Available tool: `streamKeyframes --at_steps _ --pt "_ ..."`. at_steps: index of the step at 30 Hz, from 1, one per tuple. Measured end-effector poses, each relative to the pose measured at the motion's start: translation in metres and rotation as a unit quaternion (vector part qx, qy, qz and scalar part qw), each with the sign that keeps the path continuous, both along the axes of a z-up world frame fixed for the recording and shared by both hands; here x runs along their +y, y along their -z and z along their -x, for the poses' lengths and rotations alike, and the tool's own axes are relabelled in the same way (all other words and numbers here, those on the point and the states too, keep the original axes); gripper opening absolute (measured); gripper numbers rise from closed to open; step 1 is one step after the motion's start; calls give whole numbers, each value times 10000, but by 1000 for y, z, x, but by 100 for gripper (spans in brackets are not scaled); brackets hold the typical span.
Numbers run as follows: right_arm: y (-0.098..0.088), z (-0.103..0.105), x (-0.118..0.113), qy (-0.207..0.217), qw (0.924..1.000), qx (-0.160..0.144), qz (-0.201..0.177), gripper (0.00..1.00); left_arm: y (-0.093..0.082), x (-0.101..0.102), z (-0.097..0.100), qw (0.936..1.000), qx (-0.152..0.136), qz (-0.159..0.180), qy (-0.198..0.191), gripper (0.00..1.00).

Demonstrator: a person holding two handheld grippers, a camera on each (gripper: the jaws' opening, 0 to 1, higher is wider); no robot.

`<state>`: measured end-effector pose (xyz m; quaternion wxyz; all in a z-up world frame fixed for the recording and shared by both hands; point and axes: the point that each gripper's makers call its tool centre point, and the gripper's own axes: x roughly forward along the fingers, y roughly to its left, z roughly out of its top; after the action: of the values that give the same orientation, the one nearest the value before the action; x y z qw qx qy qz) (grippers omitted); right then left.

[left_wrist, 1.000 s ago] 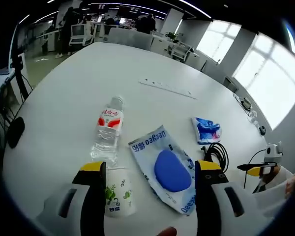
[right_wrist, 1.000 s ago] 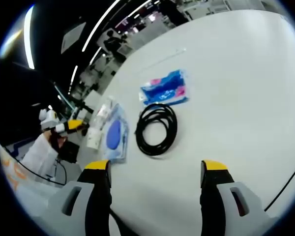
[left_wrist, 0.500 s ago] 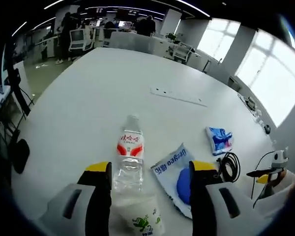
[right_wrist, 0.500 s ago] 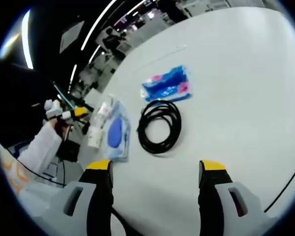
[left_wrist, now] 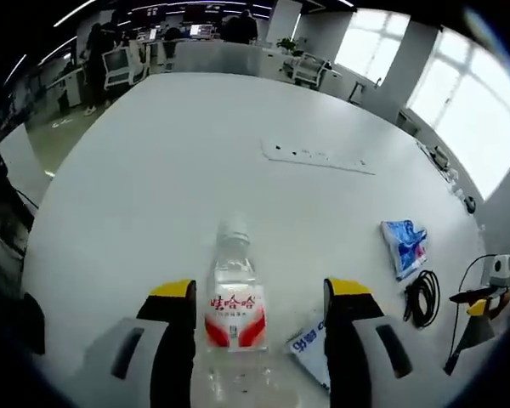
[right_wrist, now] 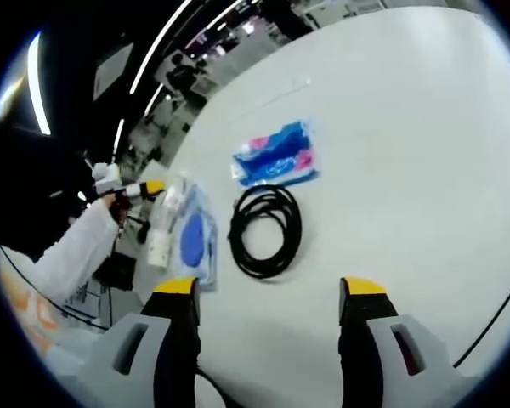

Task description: Arrange the tabletop items into an orderly group along one side of the table until the central work area is clear of visible clutter.

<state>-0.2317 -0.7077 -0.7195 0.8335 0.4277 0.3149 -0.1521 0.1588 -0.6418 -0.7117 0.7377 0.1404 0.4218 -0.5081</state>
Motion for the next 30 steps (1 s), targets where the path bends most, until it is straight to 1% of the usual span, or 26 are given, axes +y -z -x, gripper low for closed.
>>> streamKeyframes --at_steps 2,4,7,8,11,15,17,19,22,23,24,28,29,30 --pt "1 0 -2 40 10000 13 -20 63 5 -10 -5 10000 -8 -35 27 56" --pt "1 0 -4 86 10000 -1 -49 63 11 -17 -10 9999 -11 -107 14 56" --pt "2 0 -4 113 9999 8 -91 63 20 -22 -16 9997 -8 -221 -45 55" --pt "3 0 -4 119 9999 25 -112 63 25 -23 -20 9996 -5 -282 -66 53" --pt "5 2 -3 147 9998 64 -152 61 30 -27 -25 9994 -65 -326 -40 47" --pt "7 3 -4 192 9996 86 -180 60 39 -31 -32 9991 -24 -411 -51 48" --pt "10 3 -5 196 9996 95 -191 60 46 -33 -35 9985 -69 -536 -33 44" --pt "11 2 -5 185 9995 134 -227 58 52 -34 -34 9973 -138 -706 118 39" --pt "9 -2 -4 151 9996 93 -202 56 59 -36 -38 9961 -243 -842 134 31" --pt "8 -4 -4 151 9997 62 -195 56 60 -35 -38 9956 -285 -883 127 28" --pt "7 -5 -4 148 9997 45 -191 56 59 -35 -41 9945 -438 -936 183 26" --pt "8 -8 3 54 9997 70 -215 53 53 -37 -41 9950 -446 -884 116 22" --pt "9 -8 4 11 9998 60 -209 52 50 -38 -38 9949 -483 -852 227 22" --pt "7 -8 6 -17 9998 44 -192 53 47 -37 -36 9951 -500 -823 242 22"
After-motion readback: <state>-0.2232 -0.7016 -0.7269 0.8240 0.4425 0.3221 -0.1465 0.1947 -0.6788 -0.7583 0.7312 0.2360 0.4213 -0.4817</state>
